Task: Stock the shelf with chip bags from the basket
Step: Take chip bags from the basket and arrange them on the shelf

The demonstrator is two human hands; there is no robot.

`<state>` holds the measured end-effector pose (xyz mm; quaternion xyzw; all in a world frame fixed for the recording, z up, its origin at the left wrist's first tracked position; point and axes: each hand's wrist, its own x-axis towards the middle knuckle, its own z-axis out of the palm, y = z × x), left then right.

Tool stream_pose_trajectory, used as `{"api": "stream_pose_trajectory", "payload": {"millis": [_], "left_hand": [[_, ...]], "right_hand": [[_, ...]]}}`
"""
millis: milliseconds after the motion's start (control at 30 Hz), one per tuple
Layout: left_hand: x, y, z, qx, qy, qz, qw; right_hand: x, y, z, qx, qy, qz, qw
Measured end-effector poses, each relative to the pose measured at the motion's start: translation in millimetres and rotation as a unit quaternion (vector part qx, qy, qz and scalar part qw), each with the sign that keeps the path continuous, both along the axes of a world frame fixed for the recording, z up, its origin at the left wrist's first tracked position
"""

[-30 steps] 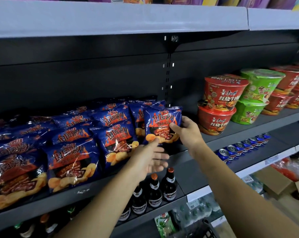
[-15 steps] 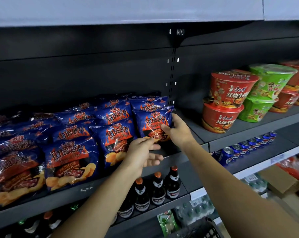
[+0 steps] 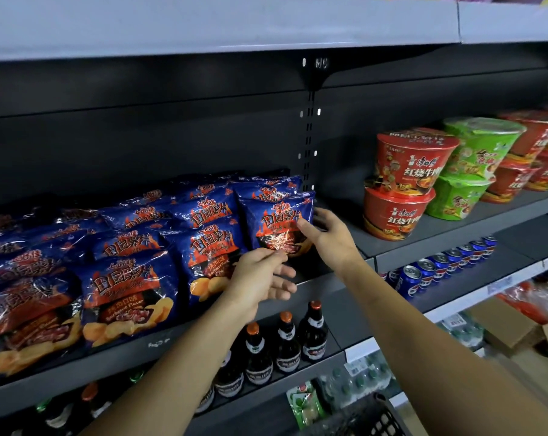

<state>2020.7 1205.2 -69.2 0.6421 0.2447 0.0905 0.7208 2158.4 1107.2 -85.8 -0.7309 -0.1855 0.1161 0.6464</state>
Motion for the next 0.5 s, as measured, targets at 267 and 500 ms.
{"api": "stream_pose_trajectory", "payload": {"millis": [267, 500], "left_hand": [[0, -24, 15, 0.034, -0.007, -0.001, 0.999], [4, -76, 14, 0.072, -0.027, -0.048, 0.996]], "right_hand": [[-11, -39, 21, 0.014, -0.036, -0.097, 0.995], [-44, -108, 26, 0.12, 0.063, -0.133, 0.982]]}}
